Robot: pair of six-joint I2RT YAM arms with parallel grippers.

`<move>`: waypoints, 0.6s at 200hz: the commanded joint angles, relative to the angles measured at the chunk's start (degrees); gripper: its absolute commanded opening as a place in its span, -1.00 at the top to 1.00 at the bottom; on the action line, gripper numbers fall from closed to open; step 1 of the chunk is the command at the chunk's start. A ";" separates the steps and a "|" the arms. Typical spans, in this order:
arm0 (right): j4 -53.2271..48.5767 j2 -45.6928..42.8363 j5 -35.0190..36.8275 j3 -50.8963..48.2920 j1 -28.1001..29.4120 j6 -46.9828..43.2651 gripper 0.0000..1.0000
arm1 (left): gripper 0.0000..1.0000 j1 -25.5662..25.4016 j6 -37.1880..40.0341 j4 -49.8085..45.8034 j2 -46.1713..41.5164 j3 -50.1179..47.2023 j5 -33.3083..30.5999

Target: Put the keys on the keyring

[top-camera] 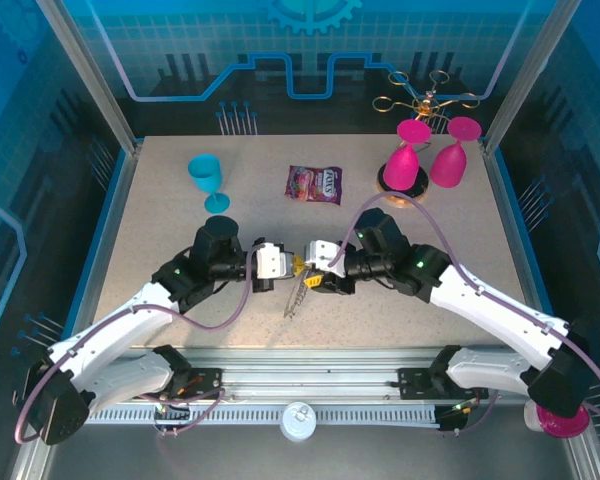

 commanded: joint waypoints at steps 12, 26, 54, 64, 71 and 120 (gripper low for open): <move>13.70 -2.80 -5.99 -5.85 -2.55 5.64 0.27 | 1.00 -0.44 -4.59 10.64 -1.94 -3.85 4.59; 15.94 -3.16 -6.59 -7.50 -3.18 7.00 0.32 | 1.00 -0.41 -5.42 12.13 -2.21 -4.61 5.23; 17.57 -3.64 -6.62 -9.06 -3.59 7.80 0.56 | 1.00 -0.43 -5.66 12.36 -2.30 -4.84 6.06; 17.85 -3.69 -6.66 -9.35 -3.71 8.05 0.64 | 1.00 -0.44 -5.83 12.66 -2.34 -5.02 6.27; 17.94 -3.82 -6.55 -9.49 -3.91 8.13 0.64 | 1.00 -0.47 -5.90 12.91 -2.47 -5.17 6.33; 19.15 -7.02 -7.37 -12.79 -6.52 11.18 0.22 | 1.00 -0.40 -5.35 12.23 -3.09 -5.33 5.70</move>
